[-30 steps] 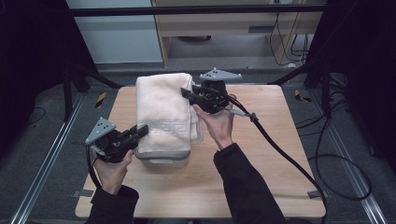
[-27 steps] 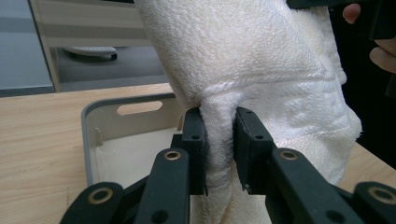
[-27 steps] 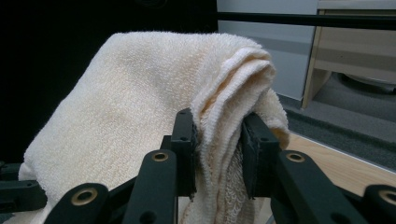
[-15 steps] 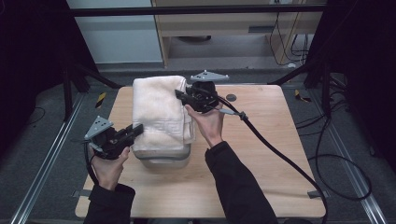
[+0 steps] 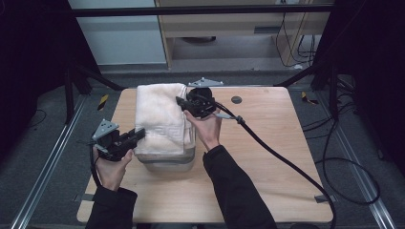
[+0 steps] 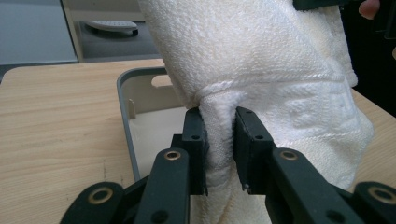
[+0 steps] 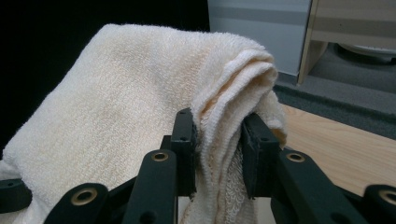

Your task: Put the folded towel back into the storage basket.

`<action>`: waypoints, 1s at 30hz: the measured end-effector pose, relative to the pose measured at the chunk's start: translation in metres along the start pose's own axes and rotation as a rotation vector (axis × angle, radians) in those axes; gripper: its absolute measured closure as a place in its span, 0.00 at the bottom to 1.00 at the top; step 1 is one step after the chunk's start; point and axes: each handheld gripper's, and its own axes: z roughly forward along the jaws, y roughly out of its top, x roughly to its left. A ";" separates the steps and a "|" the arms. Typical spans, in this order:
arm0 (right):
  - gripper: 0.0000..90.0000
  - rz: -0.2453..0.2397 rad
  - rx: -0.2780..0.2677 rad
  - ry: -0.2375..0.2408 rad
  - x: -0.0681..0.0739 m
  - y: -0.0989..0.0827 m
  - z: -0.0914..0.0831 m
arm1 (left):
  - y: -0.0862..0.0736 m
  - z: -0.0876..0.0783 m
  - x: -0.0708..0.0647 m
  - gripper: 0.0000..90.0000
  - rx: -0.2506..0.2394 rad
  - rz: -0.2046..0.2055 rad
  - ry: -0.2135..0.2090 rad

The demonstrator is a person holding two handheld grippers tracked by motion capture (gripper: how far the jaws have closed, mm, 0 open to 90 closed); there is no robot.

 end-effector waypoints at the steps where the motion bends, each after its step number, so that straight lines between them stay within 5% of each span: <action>1: 0.78 0.000 0.000 0.000 0.000 0.000 0.000 | 0.000 0.000 0.000 0.83 0.000 0.000 0.000; 30: 0.77 0.025 0.109 -0.064 -0.013 -0.036 0.048 | -0.027 0.042 0.018 0.83 0.122 0.001 0.048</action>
